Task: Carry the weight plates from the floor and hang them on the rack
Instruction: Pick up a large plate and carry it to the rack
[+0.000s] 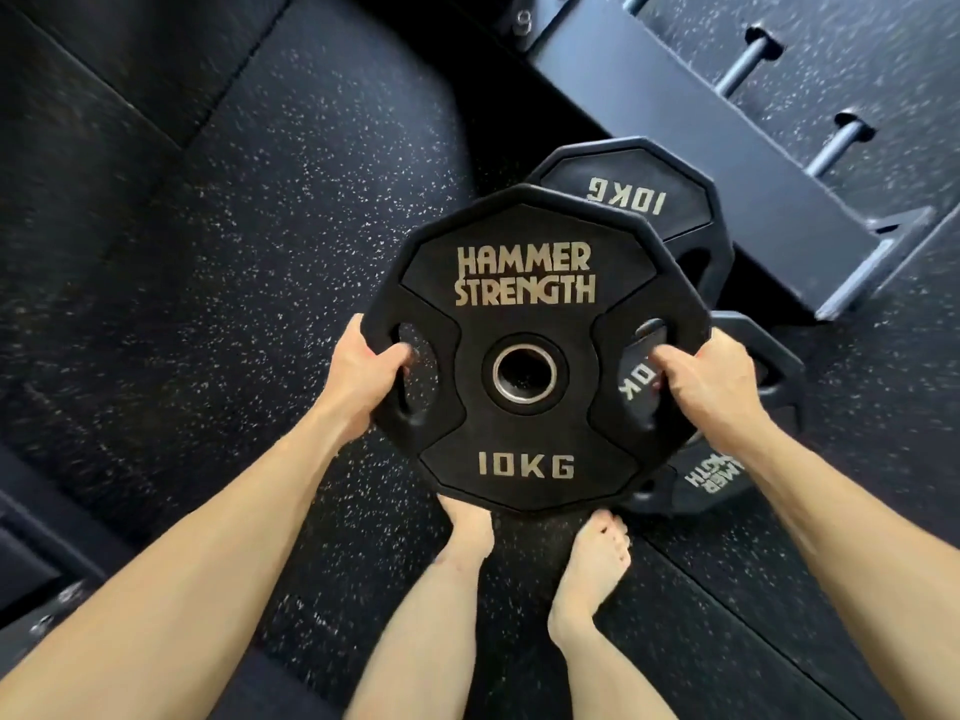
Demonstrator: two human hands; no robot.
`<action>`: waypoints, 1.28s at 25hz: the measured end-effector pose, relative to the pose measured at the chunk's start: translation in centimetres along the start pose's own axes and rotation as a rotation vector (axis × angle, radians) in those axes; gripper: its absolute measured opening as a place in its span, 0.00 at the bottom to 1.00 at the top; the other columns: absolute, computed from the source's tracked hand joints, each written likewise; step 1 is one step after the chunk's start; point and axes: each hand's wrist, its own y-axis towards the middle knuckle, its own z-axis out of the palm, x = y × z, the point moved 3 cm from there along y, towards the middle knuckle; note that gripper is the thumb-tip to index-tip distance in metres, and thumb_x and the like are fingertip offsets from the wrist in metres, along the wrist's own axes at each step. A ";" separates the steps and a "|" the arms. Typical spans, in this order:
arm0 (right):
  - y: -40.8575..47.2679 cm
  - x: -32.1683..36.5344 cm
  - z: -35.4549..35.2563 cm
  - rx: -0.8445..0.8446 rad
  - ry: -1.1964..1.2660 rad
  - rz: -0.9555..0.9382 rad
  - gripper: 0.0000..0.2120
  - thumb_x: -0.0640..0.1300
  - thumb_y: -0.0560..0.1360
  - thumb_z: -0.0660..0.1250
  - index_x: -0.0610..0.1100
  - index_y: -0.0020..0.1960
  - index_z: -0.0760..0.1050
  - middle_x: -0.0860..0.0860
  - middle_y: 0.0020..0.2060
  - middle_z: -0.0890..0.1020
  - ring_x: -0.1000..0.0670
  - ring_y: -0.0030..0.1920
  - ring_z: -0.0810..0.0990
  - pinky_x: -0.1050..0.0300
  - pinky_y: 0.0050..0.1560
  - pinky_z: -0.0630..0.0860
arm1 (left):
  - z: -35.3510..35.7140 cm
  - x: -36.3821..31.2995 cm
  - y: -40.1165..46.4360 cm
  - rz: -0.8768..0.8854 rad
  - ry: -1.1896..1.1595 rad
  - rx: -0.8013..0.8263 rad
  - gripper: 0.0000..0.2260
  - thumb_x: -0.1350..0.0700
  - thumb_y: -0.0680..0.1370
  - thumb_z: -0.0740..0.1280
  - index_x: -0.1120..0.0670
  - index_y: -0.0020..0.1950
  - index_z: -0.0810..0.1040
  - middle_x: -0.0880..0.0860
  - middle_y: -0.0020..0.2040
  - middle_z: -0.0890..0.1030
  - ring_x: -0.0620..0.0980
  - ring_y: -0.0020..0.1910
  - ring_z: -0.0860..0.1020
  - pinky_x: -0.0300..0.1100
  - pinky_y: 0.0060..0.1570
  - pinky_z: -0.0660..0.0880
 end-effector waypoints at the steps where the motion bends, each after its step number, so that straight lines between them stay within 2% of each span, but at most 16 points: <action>1: -2.4 0.4 -1.7 0.016 0.066 0.002 0.21 0.58 0.58 0.63 0.42 0.41 0.77 0.45 0.39 0.84 0.41 0.45 0.82 0.46 0.48 0.78 | -1.6 -1.5 -3.1 0.012 -0.013 0.010 0.16 0.59 0.70 0.70 0.50 0.55 0.76 0.50 0.50 0.83 0.49 0.47 0.81 0.48 0.52 0.78; 3: -7.3 1.4 -5.2 0.029 0.179 0.010 0.18 0.55 0.59 0.66 0.43 0.42 0.78 0.48 0.40 0.84 0.44 0.45 0.82 0.46 0.50 0.78 | -4.6 -4.9 -9.2 0.027 -0.072 0.033 0.13 0.61 0.68 0.72 0.53 0.51 0.77 0.52 0.44 0.83 0.50 0.41 0.80 0.46 0.45 0.77; 5: -12.5 3.1 -8.8 0.040 0.279 0.015 0.17 0.52 0.62 0.68 0.44 0.47 0.80 0.49 0.44 0.85 0.49 0.45 0.81 0.50 0.50 0.78 | -7.8 -8.2 -15.9 0.042 -0.197 0.075 0.10 0.64 0.68 0.73 0.54 0.46 0.78 0.52 0.38 0.82 0.50 0.36 0.78 0.43 0.39 0.75; 7: -18.1 5.3 -13.3 0.057 0.387 0.002 0.08 0.43 0.67 0.70 0.44 0.46 0.81 0.53 0.37 0.84 0.55 0.37 0.80 0.58 0.41 0.77 | -11.2 -11.3 -23.5 0.032 -0.381 0.169 0.10 0.67 0.71 0.71 0.54 0.46 0.77 0.52 0.36 0.79 0.48 0.33 0.77 0.40 0.36 0.76; 8: -20.9 6.4 -15.5 0.077 0.413 -0.003 0.04 0.39 0.69 0.69 0.45 0.42 0.80 0.55 0.31 0.82 0.55 0.31 0.78 0.60 0.35 0.75 | -13.0 -12.5 -27.3 0.015 -0.484 0.227 0.10 0.65 0.72 0.70 0.53 0.49 0.77 0.52 0.37 0.79 0.47 0.33 0.77 0.38 0.35 0.77; 10: -26.5 8.5 -20.1 0.153 0.435 0.002 0.07 0.35 0.69 0.69 0.45 0.36 0.75 0.54 0.23 0.77 0.52 0.25 0.74 0.60 0.28 0.71 | -16.1 -14.5 -34.4 -0.023 -0.648 0.322 0.14 0.54 0.71 0.72 0.51 0.54 0.75 0.50 0.37 0.77 0.46 0.33 0.78 0.36 0.33 0.77; 12: -30.9 10.0 -23.7 0.269 0.477 -0.062 0.09 0.35 0.71 0.71 0.46 0.36 0.75 0.53 0.25 0.78 0.53 0.24 0.75 0.60 0.28 0.71 | -18.2 -15.9 -39.6 -0.007 -0.672 0.329 0.18 0.42 0.69 0.71 0.49 0.54 0.74 0.50 0.35 0.74 0.47 0.30 0.75 0.36 0.30 0.75; 14: -35.2 11.6 -27.0 0.352 0.519 -0.151 0.09 0.46 0.75 0.71 0.45 0.39 0.74 0.51 0.28 0.78 0.52 0.25 0.75 0.60 0.28 0.71 | -20.1 -17.3 -44.2 0.034 -0.630 0.218 0.16 0.39 0.73 0.67 0.50 0.50 0.75 0.50 0.34 0.73 0.46 0.27 0.71 0.37 0.27 0.72; 16: -38.6 13.1 -29.4 0.377 0.548 -0.207 0.18 0.58 0.77 0.66 0.44 0.40 0.72 0.48 0.30 0.76 0.50 0.25 0.73 0.58 0.28 0.71 | -21.7 -18.2 -48.0 0.049 -0.621 0.090 0.15 0.40 0.79 0.62 0.51 0.49 0.74 0.50 0.33 0.74 0.47 0.26 0.70 0.37 0.25 0.71; 20: -42.3 15.6 -31.9 0.361 0.527 -0.336 0.27 0.72 0.66 0.68 0.47 0.38 0.74 0.48 0.29 0.77 0.50 0.26 0.73 0.56 0.32 0.69 | -23.7 -18.4 -54.1 0.115 -0.678 -0.108 0.17 0.40 0.81 0.60 0.55 0.53 0.73 0.50 0.33 0.75 0.47 0.25 0.70 0.37 0.24 0.69; 21: -43.1 16.1 -32.4 0.387 0.529 -0.388 0.27 0.72 0.65 0.68 0.47 0.37 0.74 0.48 0.29 0.77 0.49 0.25 0.73 0.57 0.31 0.69 | -24.0 -18.1 -56.0 0.148 -0.703 -0.165 0.18 0.40 0.80 0.61 0.55 0.53 0.73 0.50 0.33 0.75 0.47 0.25 0.70 0.37 0.24 0.69; 26: -47.7 17.5 -34.3 0.585 0.416 -0.630 0.24 0.63 0.77 0.62 0.42 0.39 0.70 0.46 0.28 0.75 0.47 0.23 0.71 0.56 0.28 0.68 | -23.4 -14.0 -66.7 0.228 -0.834 -0.458 0.20 0.37 0.78 0.61 0.55 0.49 0.76 0.49 0.32 0.77 0.47 0.26 0.73 0.38 0.26 0.72; 28: -50.2 17.4 -34.2 0.671 0.342 -0.710 0.24 0.62 0.78 0.60 0.41 0.38 0.70 0.45 0.28 0.74 0.47 0.23 0.70 0.58 0.27 0.67 | -22.9 -11.5 -71.1 0.217 -0.899 -0.567 0.21 0.38 0.79 0.61 0.56 0.50 0.76 0.50 0.32 0.78 0.47 0.25 0.73 0.38 0.25 0.72; 32: -56.4 16.3 -32.1 0.833 0.200 -0.806 0.26 0.65 0.76 0.61 0.40 0.43 0.71 0.45 0.29 0.75 0.46 0.24 0.71 0.57 0.27 0.69 | -22.4 -5.3 -80.2 0.182 -0.999 -0.787 0.20 0.38 0.79 0.62 0.55 0.48 0.77 0.49 0.31 0.79 0.47 0.25 0.73 0.38 0.25 0.72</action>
